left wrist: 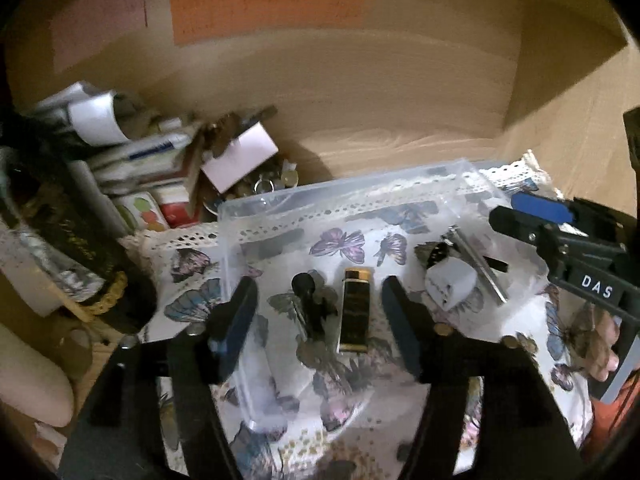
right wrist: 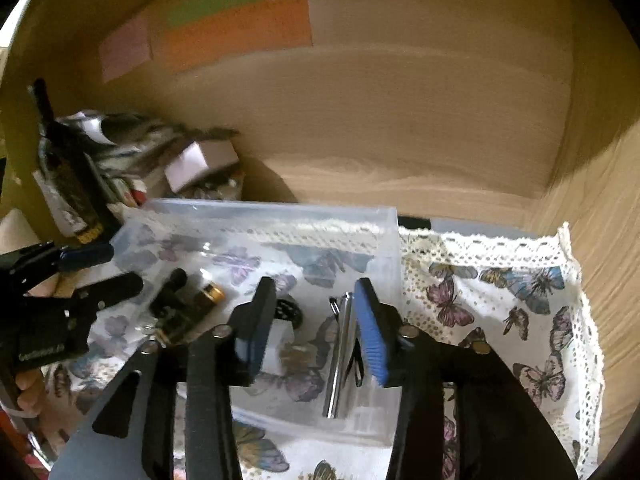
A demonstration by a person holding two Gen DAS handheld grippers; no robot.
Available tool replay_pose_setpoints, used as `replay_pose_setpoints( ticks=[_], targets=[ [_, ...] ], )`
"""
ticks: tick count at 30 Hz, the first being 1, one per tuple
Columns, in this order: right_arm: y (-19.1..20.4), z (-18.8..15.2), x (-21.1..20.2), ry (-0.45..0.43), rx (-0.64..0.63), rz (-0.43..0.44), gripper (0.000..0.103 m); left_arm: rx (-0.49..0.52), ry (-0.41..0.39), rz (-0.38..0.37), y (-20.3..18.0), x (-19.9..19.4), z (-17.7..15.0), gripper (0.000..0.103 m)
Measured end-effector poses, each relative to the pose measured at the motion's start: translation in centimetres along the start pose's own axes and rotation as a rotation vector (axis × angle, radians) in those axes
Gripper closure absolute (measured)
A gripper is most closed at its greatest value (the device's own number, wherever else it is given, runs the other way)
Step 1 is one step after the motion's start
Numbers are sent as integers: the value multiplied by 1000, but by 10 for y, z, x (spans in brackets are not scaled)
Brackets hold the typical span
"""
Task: Organize rigid objects
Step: 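Grasp the black USB drive with left tool while right tool grasps the white device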
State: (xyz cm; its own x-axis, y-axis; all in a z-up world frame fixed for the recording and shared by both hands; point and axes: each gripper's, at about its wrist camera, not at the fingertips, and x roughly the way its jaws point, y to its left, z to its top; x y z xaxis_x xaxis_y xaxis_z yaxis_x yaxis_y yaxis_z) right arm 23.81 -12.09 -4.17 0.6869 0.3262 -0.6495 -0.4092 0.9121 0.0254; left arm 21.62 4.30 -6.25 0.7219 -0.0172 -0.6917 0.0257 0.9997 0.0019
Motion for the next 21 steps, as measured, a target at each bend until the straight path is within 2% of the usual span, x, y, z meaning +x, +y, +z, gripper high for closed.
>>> replay_pose_setpoints(
  ticks=[2,5,9,15,19,21],
  targets=[
    [4,-1,-13,-28,-12,-1,45,11,-26,9,-1,-16,-4,20],
    [10,-7,-33,-61,-34,10,33,25,-58,26,-3,-36,-11,8],
    [19,-24,-56,-75,-70,14,31,35,-67,32,-5,-52,-26,4],
    [30,-59,-76,-51,-82,34,31,59,3,36,-12,-52,-63,4],
    [40,-90,-81,-5,-87,92,30,34,30,28,-10,-57,-89,4],
    [46,-107,-79,36,-110,151,30,20,38,25,-9,-61,-99,4]
  ],
)
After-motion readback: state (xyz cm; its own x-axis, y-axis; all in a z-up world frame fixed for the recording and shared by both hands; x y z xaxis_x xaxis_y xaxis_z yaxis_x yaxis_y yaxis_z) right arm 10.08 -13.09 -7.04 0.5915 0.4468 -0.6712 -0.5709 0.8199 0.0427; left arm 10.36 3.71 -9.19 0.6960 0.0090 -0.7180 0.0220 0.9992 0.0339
